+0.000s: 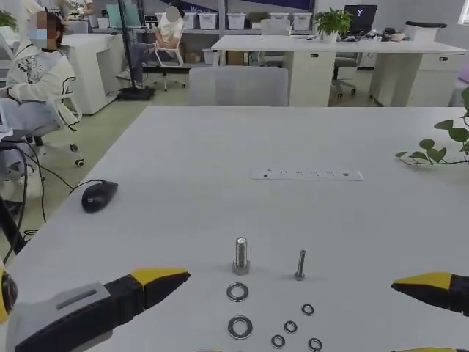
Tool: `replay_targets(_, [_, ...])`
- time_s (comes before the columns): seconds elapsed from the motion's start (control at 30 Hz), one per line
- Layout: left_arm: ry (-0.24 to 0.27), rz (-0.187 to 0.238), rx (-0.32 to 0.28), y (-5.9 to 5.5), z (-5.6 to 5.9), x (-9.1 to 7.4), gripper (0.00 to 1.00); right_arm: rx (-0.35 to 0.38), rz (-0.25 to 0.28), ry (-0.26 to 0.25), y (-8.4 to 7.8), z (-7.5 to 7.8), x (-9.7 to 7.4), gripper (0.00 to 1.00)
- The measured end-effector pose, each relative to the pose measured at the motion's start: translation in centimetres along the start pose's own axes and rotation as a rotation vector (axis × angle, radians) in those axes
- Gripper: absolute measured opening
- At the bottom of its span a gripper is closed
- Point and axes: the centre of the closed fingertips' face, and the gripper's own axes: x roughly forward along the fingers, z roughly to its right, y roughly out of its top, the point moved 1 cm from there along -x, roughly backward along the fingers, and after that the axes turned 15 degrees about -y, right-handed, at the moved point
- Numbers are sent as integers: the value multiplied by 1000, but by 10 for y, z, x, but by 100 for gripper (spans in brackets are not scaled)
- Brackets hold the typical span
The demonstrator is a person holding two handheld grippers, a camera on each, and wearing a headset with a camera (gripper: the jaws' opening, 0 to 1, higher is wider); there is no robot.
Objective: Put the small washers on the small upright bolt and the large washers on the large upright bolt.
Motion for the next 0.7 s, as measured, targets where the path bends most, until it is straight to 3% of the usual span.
replay_targets(0.7, [15, -3, -5, 1, -3, -3, 58, -20, -21, 29, 0, 1, 9, 44])
